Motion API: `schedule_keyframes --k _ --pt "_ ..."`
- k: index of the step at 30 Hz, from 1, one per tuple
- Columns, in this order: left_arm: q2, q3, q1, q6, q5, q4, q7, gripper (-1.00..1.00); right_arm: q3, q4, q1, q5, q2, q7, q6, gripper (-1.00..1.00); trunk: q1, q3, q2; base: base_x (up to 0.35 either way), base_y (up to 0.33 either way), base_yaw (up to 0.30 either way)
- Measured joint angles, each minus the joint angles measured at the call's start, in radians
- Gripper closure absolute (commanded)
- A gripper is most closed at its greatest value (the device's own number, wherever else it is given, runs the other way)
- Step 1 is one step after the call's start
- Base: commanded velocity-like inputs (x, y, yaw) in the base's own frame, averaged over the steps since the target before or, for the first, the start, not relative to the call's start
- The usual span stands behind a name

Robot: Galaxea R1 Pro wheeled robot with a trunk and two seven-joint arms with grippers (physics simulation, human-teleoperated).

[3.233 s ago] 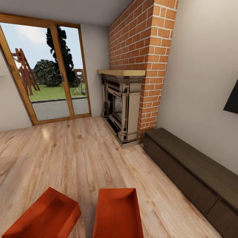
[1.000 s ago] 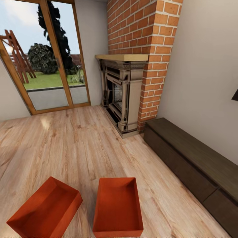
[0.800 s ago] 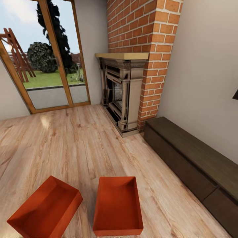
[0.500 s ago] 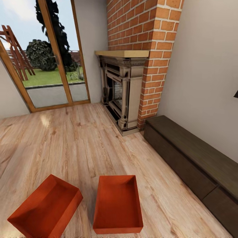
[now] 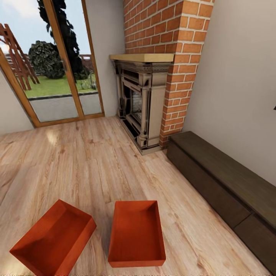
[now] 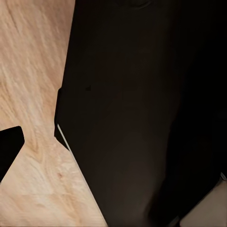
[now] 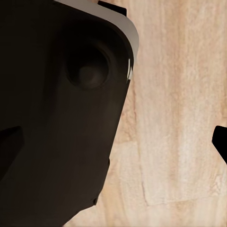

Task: Move the two storage containers from the living room to the garage. In the garage, place one container on the floor and stack the other container on top of it (either order is fine).

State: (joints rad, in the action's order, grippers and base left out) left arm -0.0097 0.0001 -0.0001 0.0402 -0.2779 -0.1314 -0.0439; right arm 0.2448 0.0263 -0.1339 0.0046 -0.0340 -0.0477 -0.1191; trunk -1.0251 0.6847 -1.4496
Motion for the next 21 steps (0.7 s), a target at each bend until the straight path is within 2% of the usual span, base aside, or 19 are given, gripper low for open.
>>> schedule_keyframes --k 21 --pt "0.0 0.002 0.0 0.0 -0.003 0.0 0.0 -1.0 0.002 0.0 0.0 0.005 0.0 0.0 0.0 -1.0 0.0 0.034 0.0 0.0 0.0 0.0"
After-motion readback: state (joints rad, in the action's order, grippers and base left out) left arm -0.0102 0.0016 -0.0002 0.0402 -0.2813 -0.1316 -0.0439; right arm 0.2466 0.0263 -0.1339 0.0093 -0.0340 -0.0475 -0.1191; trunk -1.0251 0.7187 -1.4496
